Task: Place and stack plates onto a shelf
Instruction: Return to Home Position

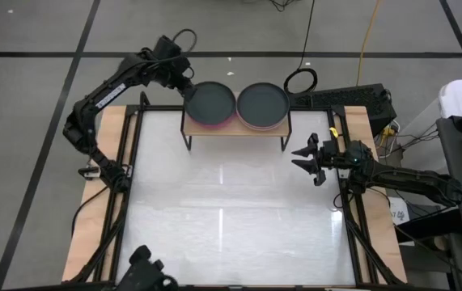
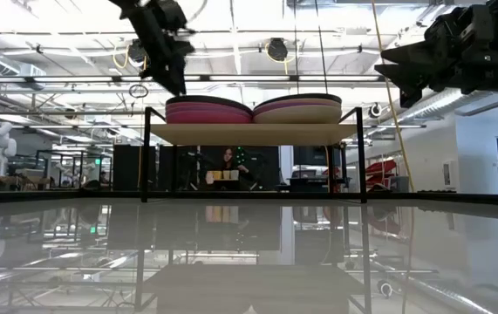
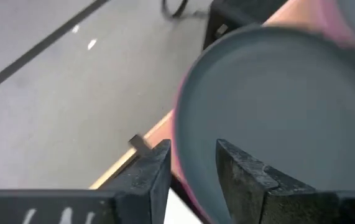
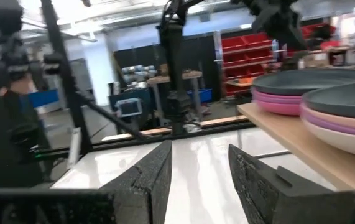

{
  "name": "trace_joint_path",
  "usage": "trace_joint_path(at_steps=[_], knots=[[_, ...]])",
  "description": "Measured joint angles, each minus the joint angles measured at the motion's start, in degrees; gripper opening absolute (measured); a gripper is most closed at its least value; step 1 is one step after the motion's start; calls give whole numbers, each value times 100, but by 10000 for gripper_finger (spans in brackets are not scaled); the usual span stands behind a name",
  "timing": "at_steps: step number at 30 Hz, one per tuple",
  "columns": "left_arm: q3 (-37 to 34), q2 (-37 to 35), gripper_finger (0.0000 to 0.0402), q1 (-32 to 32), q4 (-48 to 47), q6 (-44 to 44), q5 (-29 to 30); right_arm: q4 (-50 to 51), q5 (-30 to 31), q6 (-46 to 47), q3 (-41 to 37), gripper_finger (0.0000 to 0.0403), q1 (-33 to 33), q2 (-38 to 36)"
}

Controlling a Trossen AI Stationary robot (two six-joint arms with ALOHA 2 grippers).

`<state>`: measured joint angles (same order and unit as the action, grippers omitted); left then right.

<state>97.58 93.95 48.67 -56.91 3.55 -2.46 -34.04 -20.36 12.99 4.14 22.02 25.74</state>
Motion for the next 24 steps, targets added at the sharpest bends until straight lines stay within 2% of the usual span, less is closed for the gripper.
trace_joint_path(at_steps=[4, 10, 15, 18, 24], knots=[[2, -483, 132, -18, 258, 82, -479, -33, -401, -4, 9, 139, 4, -131], [-61, -1409, 132, -331, 936, 249, -517, 97, -701, 7, 26, 139, 11, -413], [-557, -2300, 132, -646, 1353, 437, -507, 371, -660, 7, 26, 139, 11, -683], [-1133, -2982, 132, -731, 1824, 348, -520, 509, -220, -34, 30, 139, 11, -857], [-2823, -4357, 133, -1063, 2985, 125, -512, 1455, 1478, -560, 31, 139, 2, -1054]])
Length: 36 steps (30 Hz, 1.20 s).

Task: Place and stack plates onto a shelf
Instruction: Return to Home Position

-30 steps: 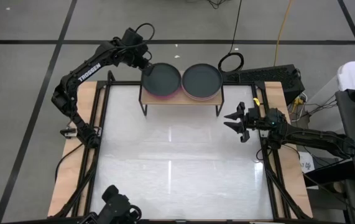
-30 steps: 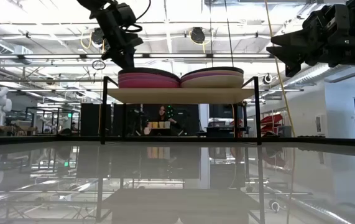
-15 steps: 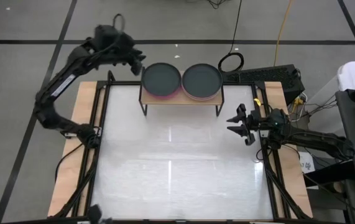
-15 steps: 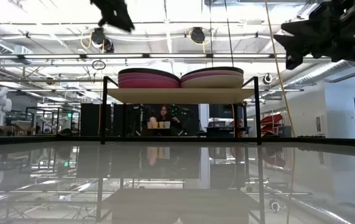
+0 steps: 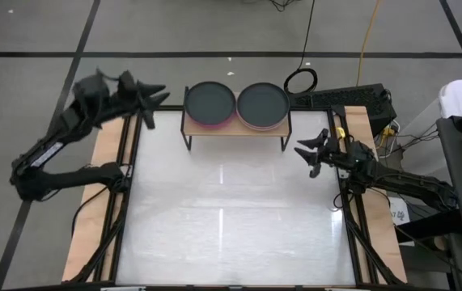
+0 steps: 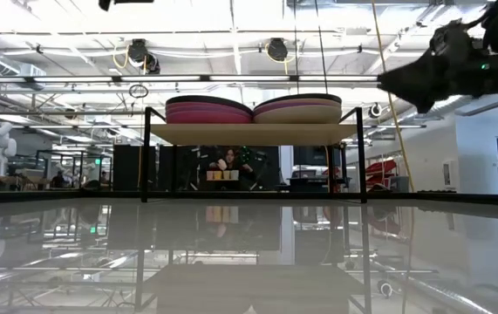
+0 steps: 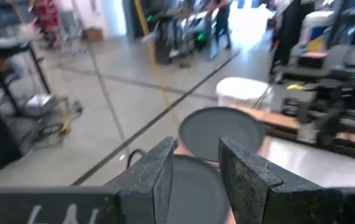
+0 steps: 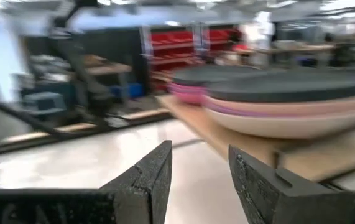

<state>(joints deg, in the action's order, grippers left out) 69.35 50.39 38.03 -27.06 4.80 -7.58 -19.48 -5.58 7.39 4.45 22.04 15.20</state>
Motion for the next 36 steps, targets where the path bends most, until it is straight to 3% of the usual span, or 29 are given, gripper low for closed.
trace_joint_path(at_steps=[3, 8, 14, 18, 22, 26, 36], knots=[[-874, -633, 133, -186, 813, -116, -6, 199, 520, -166, 0, 139, 0, 0], [-2071, -1397, 133, -421, 1832, -460, 0, 117, 789, -157, 0, 139, -2, -20], [-3079, -1712, 133, -654, 2373, -691, 2, 217, 1005, -86, 0, 139, -2, -88], [-3807, -1761, 133, -871, 3276, -837, 2, 175, 1005, 117, 0, 139, -2, -252], [-4317, -1800, 133, -1012, 3971, -961, 0, 208, 956, 138, 0, 139, -2, -523], [-4651, -1838, 133, -1122, 4343, -1028, 1, 235, 530, 91, -2, 139, -4, -843], [-5433, -2341, 133, -1420, 4969, -1159, 6, 1062, 533, 172, -2, 139, -4, -1469]])
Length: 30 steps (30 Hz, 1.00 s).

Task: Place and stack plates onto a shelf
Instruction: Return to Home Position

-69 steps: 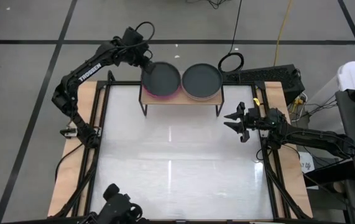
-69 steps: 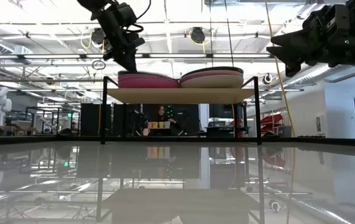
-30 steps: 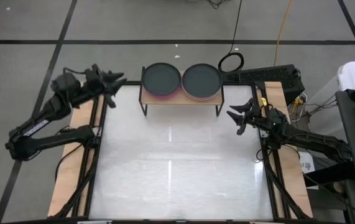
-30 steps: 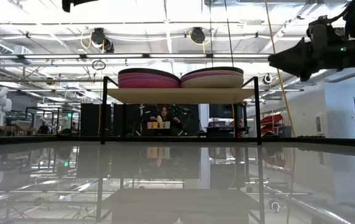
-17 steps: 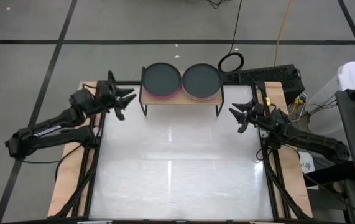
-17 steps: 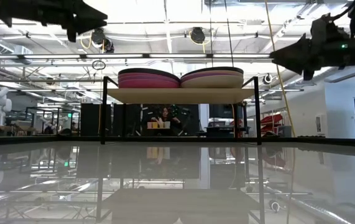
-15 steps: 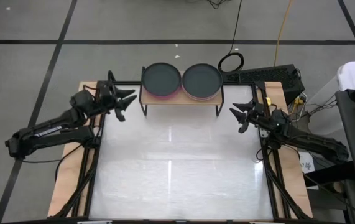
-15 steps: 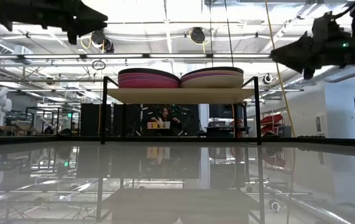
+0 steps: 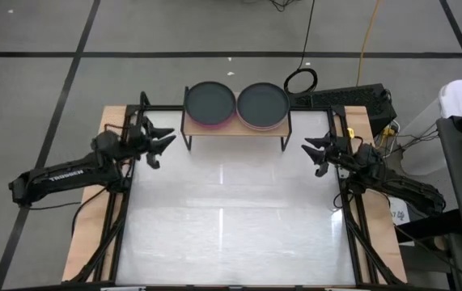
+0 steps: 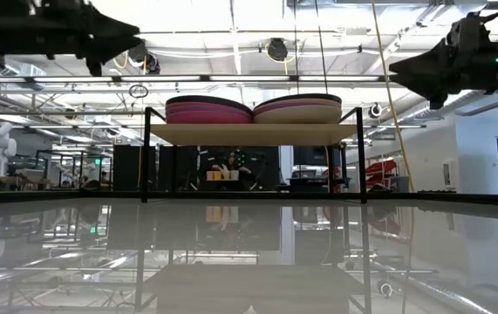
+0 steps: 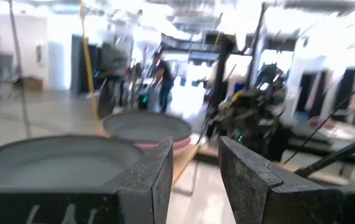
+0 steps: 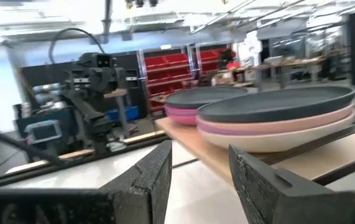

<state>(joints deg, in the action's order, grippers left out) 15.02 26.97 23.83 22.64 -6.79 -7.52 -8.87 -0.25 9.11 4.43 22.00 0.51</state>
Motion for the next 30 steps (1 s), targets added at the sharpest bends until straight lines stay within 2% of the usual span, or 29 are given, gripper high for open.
trace_joint_path(at_steps=[4, 9, 21, 30], knots=[[-626, -383, 133, -213, 659, -46, -6, 132, -303, 95, 0, 139, 0, -40], [-1448, -765, 133, -380, 1583, -261, -6, 197, -300, 201, -2, 139, 0, -39], [-1448, -849, 133, -669, 803, 51, 5, 344, -271, 258, -252, 139, 0, -42], [-1448, -851, 123, -862, 705, 383, 9, 437, -279, 437, -337, 139, 0, -38]])
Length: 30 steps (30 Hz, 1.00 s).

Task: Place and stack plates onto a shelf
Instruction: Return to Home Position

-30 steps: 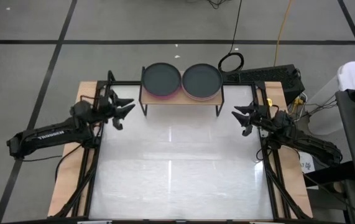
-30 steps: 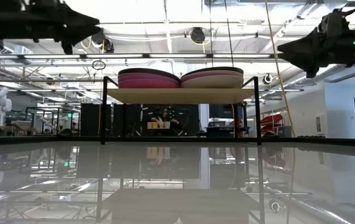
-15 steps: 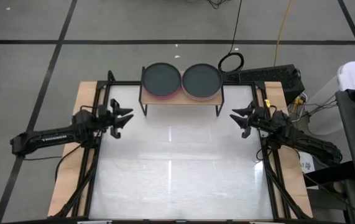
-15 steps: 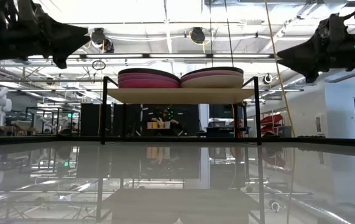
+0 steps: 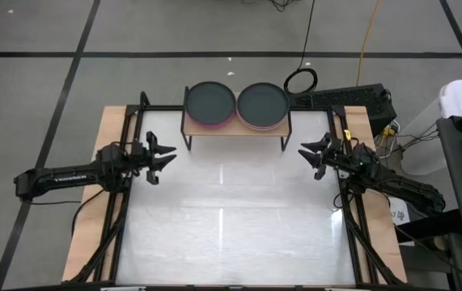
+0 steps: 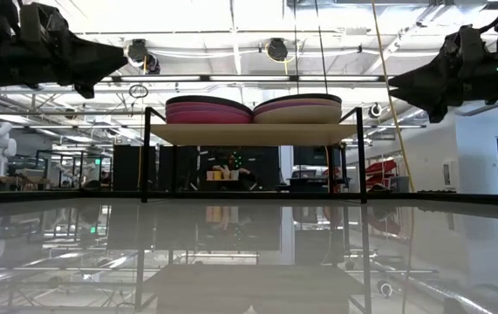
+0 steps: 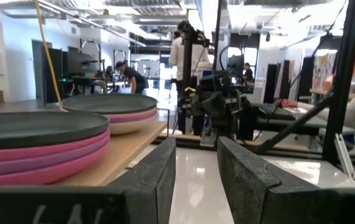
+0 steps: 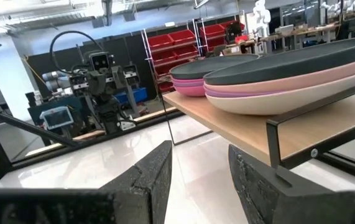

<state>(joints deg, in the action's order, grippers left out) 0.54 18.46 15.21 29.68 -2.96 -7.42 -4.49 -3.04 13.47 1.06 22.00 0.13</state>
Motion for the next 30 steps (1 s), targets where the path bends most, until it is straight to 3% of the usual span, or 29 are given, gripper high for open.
trace_joint_path(at_steps=[20, 30], knots=[[4, 0, 120, -38, -1110, -215, 255, 236, 2, 210, -18, 139, 0, 3], [4, 0, 119, -217, -1107, -538, 243, 243, 2, 212, -20, 139, 0, 3]])
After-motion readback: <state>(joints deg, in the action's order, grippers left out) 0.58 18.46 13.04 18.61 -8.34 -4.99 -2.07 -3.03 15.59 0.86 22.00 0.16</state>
